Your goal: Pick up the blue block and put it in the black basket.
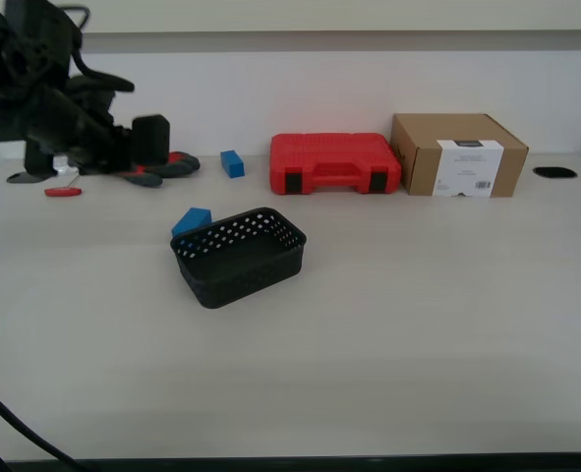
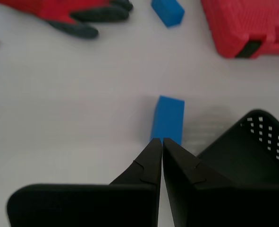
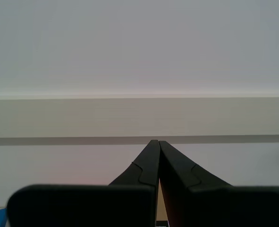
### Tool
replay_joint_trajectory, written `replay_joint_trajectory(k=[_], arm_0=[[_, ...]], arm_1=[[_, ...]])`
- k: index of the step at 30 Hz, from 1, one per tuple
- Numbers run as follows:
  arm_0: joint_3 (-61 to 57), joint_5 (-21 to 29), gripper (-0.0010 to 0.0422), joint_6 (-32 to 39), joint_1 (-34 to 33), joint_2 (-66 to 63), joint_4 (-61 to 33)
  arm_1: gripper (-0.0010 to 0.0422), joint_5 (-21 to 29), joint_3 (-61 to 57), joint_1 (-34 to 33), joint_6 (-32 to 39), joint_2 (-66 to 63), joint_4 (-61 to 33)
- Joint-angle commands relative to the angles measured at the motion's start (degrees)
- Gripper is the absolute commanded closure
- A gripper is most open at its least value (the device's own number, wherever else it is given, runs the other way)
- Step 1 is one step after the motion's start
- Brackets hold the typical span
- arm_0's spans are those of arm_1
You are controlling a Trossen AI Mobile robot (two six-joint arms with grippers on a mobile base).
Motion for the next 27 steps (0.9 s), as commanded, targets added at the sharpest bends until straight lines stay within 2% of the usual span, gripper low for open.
replay_joint_trajectory(k=[1, 6, 11, 15, 17, 21, 27], arm_0=[[0.1, 0.0, 0.0413, 0.0, 0.0, 0.0, 0.2], [0.1, 0.0, 0.0413, 0.0, 0.0, 0.0, 0.2], [0.1, 0.0, 0.0413, 0.0, 0.0, 0.0, 0.2], [0.1, 0.0, 0.0413, 0.0, 0.0, 0.0, 0.2], [0.1, 0.0, 0.0413, 0.0, 0.0, 0.0, 0.2], [0.1, 0.0, 0.0413, 0.0, 0.0, 0.0, 0.2], [0.1, 0.0, 0.0413, 0.0, 0.0, 0.0, 0.2]], arm_1=[[0.0413, 3.7, 4.6, -0.2, -3.1, 8.2, -0.2], [0.0413, 4.3, 14.1, -2.3, -3.9, 16.1, -7.1], [0.0413, 4.2, 23.4, -5.5, -0.4, 20.5, -13.3], [0.0412, -2.8, 33.2, -8.3, 7.0, 24.9, -26.5], [0.0412, -4.5, 37.7, -8.8, 11.1, 27.1, -34.3], [0.0412, -4.5, 45.1, -8.9, 12.9, 30.9, -44.8], [0.0401, -3.5, 50.1, -8.9, 13.1, 33.3, -49.2]])
